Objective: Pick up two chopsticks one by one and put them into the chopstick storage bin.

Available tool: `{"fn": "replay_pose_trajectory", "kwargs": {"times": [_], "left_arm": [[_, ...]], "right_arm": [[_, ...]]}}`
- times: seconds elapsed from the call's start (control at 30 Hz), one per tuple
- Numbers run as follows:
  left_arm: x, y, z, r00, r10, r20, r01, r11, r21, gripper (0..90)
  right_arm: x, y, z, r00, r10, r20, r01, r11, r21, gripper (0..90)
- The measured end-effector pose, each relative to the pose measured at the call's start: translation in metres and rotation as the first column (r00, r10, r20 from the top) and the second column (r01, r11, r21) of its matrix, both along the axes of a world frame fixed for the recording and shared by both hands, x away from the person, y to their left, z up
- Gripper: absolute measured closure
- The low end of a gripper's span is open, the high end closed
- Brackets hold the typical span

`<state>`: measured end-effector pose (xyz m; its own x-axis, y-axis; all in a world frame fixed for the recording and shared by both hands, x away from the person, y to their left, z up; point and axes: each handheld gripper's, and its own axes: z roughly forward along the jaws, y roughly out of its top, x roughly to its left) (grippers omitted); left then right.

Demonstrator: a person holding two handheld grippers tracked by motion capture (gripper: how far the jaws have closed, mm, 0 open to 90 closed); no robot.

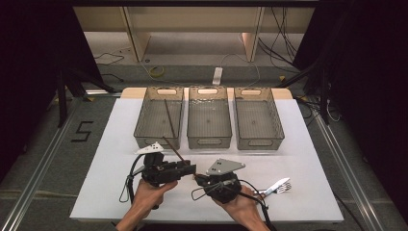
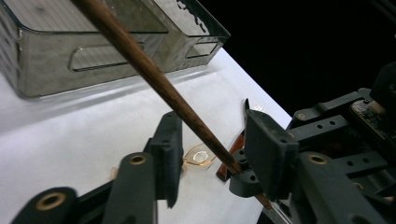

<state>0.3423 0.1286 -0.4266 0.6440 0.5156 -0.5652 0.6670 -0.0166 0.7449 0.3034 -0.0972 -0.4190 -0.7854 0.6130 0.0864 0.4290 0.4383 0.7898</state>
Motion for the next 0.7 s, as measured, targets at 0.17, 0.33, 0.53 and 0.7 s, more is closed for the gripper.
{"fn": "replay_pose_trajectory", "kwargs": {"times": [0.17, 0.33, 0.53, 0.7], "left_arm": [[0.0002, 0.0005, -0.0006, 1.0, -0.006, -0.007, 0.006, 0.9999, -0.012, 66.3], [0.0008, 0.0021, -0.0001, 0.9999, -0.011, -0.006, 0.011, 0.9997, -0.021, 73.4], [0.002, 0.0035, 0.0024, 0.9985, -0.045, -0.033, 0.042, 0.997, -0.065, 80.2], [0.0017, 0.0042, 0.0084, 0.998, -0.057, -0.027, 0.056, 0.997, -0.054, 84.5]], "right_arm": [[-0.0011, 0.0011, -0.0004, 1.0, 0.001, 0.005, -0.001, 1.0, 0.007, 85.0], [-0.0013, 0.0004, 0.0001, 1.0, 0.002, 0.005, -0.002, 0.9999, 0.014, 84.9], [-0.0021, 0.0003, -0.0006, 0.9999, 0.007, 0.009, -0.007, 0.9998, 0.019, 84.7], [-0.0004, -0.0027, -0.0008, 1.0, 0.007, 0.0, -0.007, 0.9991, 0.041, 80.0]]}}
